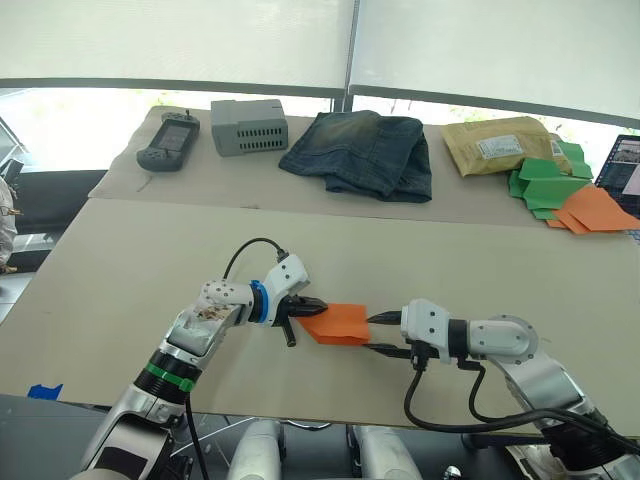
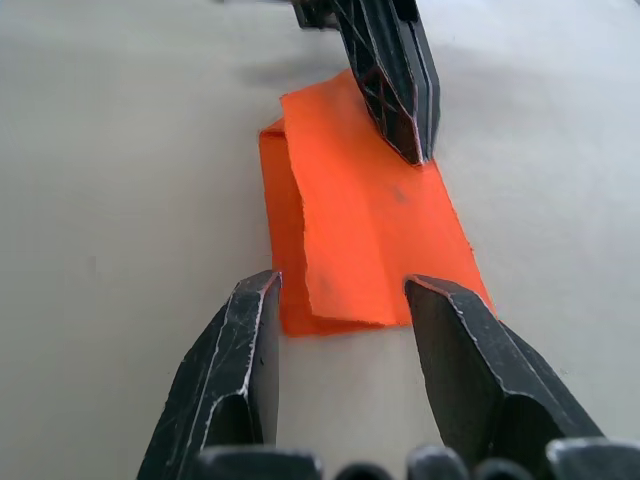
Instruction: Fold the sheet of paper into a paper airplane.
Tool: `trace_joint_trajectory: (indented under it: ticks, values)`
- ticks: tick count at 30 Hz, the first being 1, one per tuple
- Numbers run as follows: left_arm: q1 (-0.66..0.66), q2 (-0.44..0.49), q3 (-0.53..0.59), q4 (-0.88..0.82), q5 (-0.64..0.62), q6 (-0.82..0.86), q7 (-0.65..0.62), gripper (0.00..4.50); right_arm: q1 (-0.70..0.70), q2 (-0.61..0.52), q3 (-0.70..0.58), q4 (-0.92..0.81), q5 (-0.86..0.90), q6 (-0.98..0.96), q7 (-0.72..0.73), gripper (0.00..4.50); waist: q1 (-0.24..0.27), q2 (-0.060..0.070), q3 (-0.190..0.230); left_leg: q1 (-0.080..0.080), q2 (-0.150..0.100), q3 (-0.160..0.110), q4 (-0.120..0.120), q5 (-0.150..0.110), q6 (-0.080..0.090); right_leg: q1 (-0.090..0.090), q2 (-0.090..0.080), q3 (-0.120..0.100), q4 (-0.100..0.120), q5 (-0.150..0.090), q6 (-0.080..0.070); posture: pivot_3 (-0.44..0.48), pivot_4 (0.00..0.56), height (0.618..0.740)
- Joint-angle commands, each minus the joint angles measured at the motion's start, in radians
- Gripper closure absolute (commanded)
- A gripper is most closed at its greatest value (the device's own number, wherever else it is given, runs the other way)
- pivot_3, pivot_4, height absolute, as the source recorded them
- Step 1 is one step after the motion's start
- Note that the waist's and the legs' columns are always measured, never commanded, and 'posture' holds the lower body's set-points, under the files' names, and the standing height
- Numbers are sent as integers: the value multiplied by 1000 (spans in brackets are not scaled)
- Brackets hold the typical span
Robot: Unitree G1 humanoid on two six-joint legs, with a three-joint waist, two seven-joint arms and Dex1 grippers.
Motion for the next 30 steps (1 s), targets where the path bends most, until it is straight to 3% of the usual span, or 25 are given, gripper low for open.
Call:
trace_joint_trajectory:
  ticks: [1,3,9,15,21,30]
  values:
    - [26,23,-21,28,25,19,-6,4500,-45,22,-5,42,-29,-70,-7,2303,-1,0,0,0,0,0,0,0,0,0,0,0,0,0,0,0,150,718]
    - [26,23,-22,28,25,18,-7,4500,-61,28,4,72,-44,-94,4,2541,-1,0,0,0,0,0,0,0,0,0,0,0,0,0,0,0,150,718]
    - [24,23,-24,33,30,12,-8,4500,-95,65,-6,118,42,-48,77,4487,0,1,0,0,0,0,0,0,0,0,0,0,0,0,0,0,150,718]
    - [23,19,-27,41,34,2,-6,4500,-210,73,-14,165,198,253,207,4487,-1,1,-1,0,0,0,0,0,0,0,0,0,1,0,-1,0,150,718]
    - [36,14,-30,34,35,-4,-4,4500,-364,113,-14,290,288,645,224,4487,0,1,-1,1,0,0,0,0,0,0,0,0,1,0,-2,0,150,718]
    - [65,18,-7,8,31,5,24,4500,-425,117,47,386,265,758,260,4487,-3,3,-2,1,1,0,0,0,0,0,1,-1,2,0,-2,0,150,718]
